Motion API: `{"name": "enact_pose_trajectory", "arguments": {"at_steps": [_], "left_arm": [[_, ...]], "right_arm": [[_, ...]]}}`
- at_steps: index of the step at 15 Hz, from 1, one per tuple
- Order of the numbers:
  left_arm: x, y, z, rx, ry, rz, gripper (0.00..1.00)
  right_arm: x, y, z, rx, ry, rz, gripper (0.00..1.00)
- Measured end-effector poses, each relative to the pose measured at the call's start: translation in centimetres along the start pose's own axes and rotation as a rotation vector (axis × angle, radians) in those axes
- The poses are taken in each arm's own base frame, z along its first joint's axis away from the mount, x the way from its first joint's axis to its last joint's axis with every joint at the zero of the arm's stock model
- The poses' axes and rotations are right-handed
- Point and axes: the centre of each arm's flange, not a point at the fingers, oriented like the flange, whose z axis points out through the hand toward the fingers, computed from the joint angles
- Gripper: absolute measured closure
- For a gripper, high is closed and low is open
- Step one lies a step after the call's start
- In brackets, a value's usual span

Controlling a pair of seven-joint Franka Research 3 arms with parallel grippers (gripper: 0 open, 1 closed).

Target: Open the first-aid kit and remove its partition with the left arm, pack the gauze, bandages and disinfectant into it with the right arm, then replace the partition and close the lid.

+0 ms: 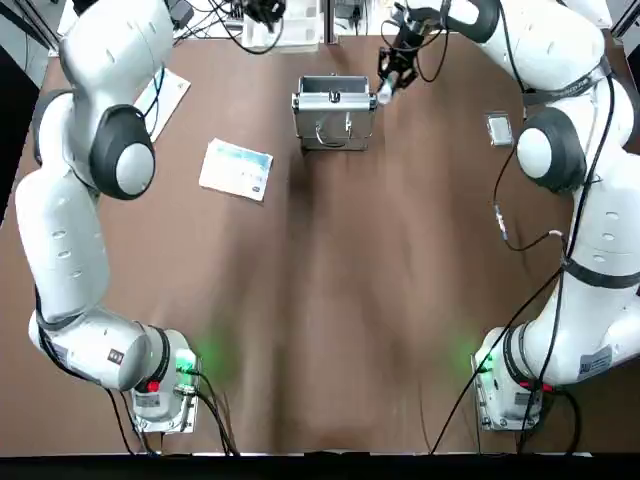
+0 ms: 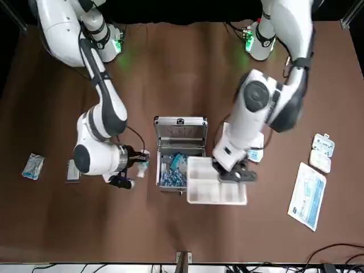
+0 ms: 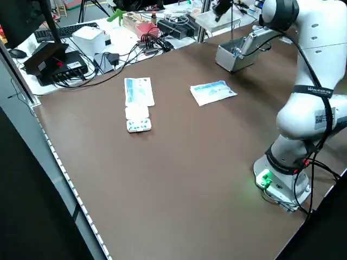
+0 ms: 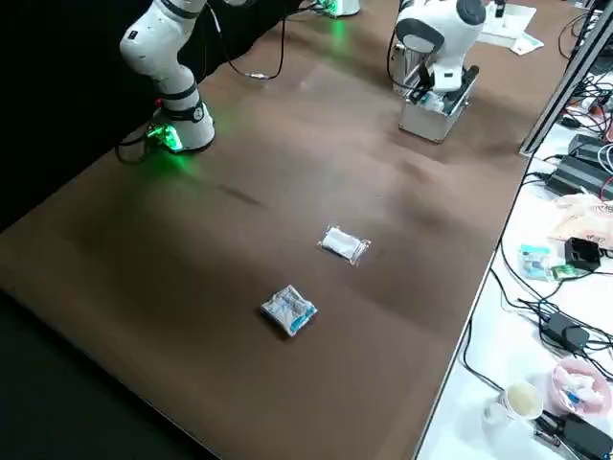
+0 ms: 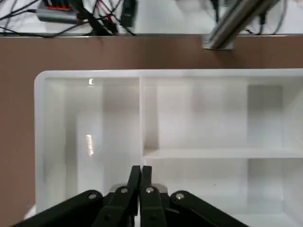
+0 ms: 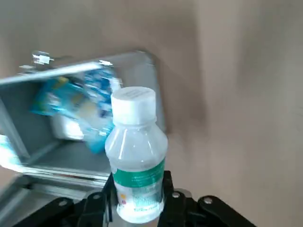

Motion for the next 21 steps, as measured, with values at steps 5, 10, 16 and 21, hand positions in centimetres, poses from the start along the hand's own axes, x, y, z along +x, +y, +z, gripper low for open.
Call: {"name": "enact_pose_trajectory", "arguments": {"at_steps": [5, 10, 16, 21], "left_arm": [[2.3, -8.9, 4.4, 0.042, -0.059, 0.06, 0.97], [1.5, -12.9, 12.7, 0.06, -0.173, 0.106, 0.97], [0.2, -13.3, 20.4, 0.038, -0.195, 0.16, 0.97], [-0.1, -13.4, 22.0, 0.037, -0.184, 0.093, 0.97]], "right_arm": [[0.0, -3.3, 2.6, 0.054, 0.11, -0.034, 0.6], [-0.5, -4.6, 7.8, 0.042, 0.105, -0.053, 0.6], [-0.8, -5.3, 8.2, 0.042, 0.104, -0.064, 0.46], [-0.7, -5.7, 7.4, 0.052, 0.117, -0.071, 0.14]]}}
